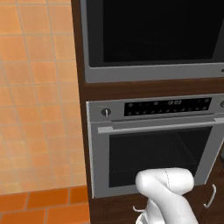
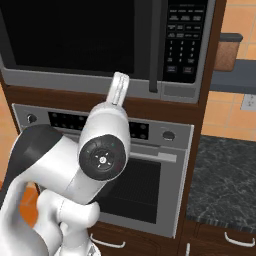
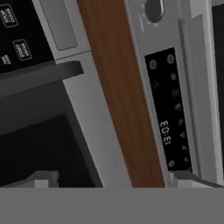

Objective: Pick the potato from the sink and place it in the bowl. Then pick the bowl and place it in the microwave. Then close the microwave door and press the start button.

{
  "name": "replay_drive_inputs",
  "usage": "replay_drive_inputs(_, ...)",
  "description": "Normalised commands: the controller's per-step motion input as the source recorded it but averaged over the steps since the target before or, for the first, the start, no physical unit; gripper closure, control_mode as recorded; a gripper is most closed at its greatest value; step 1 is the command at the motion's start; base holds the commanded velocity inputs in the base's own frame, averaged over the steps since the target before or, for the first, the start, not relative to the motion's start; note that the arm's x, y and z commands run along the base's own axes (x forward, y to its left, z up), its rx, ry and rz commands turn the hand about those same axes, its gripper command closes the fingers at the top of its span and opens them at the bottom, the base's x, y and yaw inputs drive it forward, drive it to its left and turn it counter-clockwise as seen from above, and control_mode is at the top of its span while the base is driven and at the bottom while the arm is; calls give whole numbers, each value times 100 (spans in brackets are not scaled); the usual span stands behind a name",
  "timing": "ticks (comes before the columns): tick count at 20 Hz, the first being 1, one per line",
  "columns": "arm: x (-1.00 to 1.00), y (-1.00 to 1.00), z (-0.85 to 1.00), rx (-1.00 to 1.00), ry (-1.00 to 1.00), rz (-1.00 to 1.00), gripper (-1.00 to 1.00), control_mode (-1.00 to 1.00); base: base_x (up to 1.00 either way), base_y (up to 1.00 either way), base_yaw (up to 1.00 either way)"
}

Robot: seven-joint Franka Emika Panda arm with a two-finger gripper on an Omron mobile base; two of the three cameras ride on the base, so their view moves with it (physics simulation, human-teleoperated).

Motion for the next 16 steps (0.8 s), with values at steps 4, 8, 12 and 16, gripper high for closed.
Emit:
replay_drive_inputs(4,1,-100,1,14,0,-17,-100,-100,0,0,0)
replay_drive_inputs(8,32,-72,1,12,-1,-6,-100,-100,0,0,0)
replay_drive_inputs(12,25,-9,23,7,-15,2,-100,-100,0,0,0)
replay_drive_inputs(16,0,2,20,0,-18,8,-100,-100,0,0,0)
